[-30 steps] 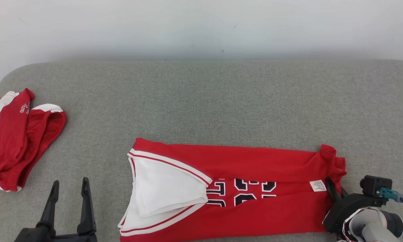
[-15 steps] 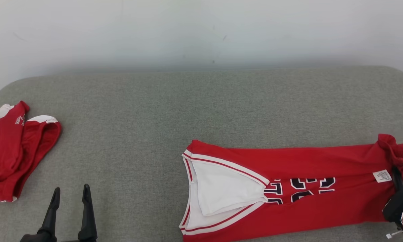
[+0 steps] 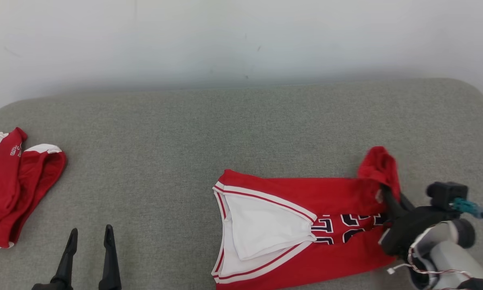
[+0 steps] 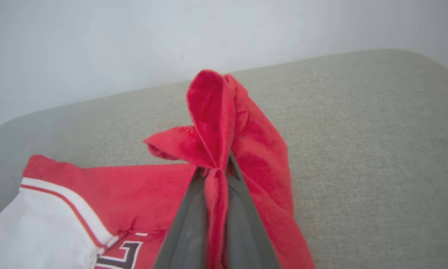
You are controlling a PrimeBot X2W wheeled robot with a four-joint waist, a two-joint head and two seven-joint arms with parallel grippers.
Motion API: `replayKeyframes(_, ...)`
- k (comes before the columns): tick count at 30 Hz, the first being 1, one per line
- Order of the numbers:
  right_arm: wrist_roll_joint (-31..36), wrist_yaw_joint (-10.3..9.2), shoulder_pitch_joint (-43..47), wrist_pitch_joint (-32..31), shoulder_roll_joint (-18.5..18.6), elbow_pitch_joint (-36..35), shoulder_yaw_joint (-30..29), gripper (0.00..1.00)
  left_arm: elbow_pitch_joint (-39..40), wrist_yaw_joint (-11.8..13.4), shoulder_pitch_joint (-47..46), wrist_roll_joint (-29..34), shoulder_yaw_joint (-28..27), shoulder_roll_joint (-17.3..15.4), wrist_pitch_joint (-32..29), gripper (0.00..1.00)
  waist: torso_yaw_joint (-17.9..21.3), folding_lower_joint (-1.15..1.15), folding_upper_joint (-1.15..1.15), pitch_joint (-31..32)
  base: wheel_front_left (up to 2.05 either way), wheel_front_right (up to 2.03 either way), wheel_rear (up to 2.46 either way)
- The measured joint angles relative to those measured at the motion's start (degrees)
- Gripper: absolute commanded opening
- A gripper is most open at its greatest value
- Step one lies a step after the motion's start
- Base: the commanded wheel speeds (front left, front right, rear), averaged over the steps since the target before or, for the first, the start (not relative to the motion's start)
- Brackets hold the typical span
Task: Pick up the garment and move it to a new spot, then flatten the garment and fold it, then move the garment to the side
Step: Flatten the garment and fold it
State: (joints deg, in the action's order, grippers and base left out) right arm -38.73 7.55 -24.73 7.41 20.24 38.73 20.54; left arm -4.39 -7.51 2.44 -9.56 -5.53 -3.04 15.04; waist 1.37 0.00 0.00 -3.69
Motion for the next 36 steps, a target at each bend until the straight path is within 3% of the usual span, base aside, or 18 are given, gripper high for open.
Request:
replayKeyframes(11,1.7,0.0,3.2,-4.3,-10.3,-11.5,2.5,0.0,-0.4,0.0,0.0,-0.5,0.8,0.1,0.0,1.0,-2.9,0.0,0.0,0.1,0.0,0.0,0.0)
replayKeyframes(18,3.6,0.0,4.1,-5.1,-15.4,-11.9,3.4,0.0,-0.6,0.0,0.0,-0.8,1.2,0.1,0.0,1.0,-4.7,0.0,0.0,-0.3,0.0,0.0,0.0)
replayKeyframes(25,3.6,0.0,3.6,-4.3,-17.1,-8.1,5.3,0.0,-1.1,0.0,-0.6,-1.0,2.2,0.1,0.0,1.0,-6.2,0.0,0.0,-0.9,0.0,0.0,0.0)
replayKeyframes(34,-2.4,0.0,1.9,0.3,-17.3,-4.9,11.4,0.01,-1.5,0.0,-1.3,-1.2,2.8,0.1,0.0,1.0,-6.9,0.0,0.0,-1.5,0.0,0.0,0.0)
replayKeyframes(35,-2.7,0.0,1.7,1.0,-17.3,-4.5,12.1,0.58,-1.6,0.0,-1.3,-1.2,2.8,0.1,0.0,1.0,-6.9,0.0,0.0,-1.5,0.0,0.0,0.0)
replayKeyframes(36,-3.3,0.0,1.3,1.5,-17.3,-4.2,12.6,1.0,-1.6,0.0,-1.3,-1.2,2.8,0.1,0.0,1.0,-6.8,0.0,0.0,-1.5,0.0,0.0,0.0)
